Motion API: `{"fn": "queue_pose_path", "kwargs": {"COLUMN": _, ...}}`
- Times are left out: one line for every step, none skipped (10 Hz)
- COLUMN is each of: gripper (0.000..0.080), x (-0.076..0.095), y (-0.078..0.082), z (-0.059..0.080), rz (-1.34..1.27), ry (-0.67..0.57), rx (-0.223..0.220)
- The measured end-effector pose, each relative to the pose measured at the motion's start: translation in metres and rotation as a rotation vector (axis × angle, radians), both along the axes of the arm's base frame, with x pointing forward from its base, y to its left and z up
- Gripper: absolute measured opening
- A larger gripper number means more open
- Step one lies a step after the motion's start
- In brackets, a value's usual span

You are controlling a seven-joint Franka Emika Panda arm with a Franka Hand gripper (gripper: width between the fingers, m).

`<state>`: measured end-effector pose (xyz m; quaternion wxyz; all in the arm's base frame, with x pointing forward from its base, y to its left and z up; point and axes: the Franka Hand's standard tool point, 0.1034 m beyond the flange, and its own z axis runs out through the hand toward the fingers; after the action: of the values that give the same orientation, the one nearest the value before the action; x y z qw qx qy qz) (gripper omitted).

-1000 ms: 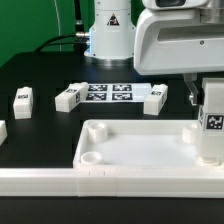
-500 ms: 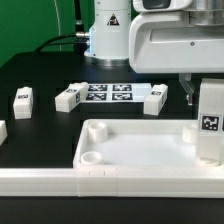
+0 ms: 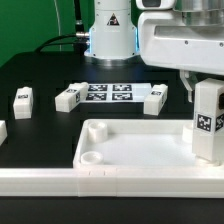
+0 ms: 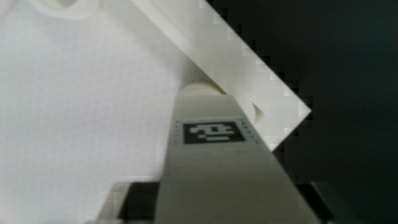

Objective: Assemble desk

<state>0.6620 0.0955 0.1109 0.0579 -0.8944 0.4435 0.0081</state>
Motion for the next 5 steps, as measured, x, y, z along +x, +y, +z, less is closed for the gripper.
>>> {"fn": "queue_pose_path", "kwargs": {"gripper": 0.0292, "x": -0.0002, "y": 0.0008, "z": 0.0, "rz": -0.056, "ry": 0.007, "rx": 0.002}}
{"fn": "queue_pose_path", "kwargs": {"gripper": 0.0292, "x": -0.0001, "y": 0.0013, "z": -0.0001, "rz": -0.155, "ry": 0.018, "rx": 0.012}}
{"fn": "queue_pose_path", "kwargs": {"gripper": 0.0292, "x": 0.0002, "y": 0.0013, "z": -0.0001, "rz": -0.229, "ry": 0.025, "rx": 0.015}}
{"fn": "queue_pose_path", "kwargs": {"gripper": 0.0292, "x": 0.0004, "y": 0.0013, "z": -0.0002, "rz": -0.271, "ry": 0.029, "rx": 0.017}}
{"fn": "queue_pose_path", "kwargs": {"gripper": 0.0292, "x": 0.0004, "y": 0.0015, "z": -0.0001, "rz": -0.282, "ry": 0.031, "rx": 0.017}}
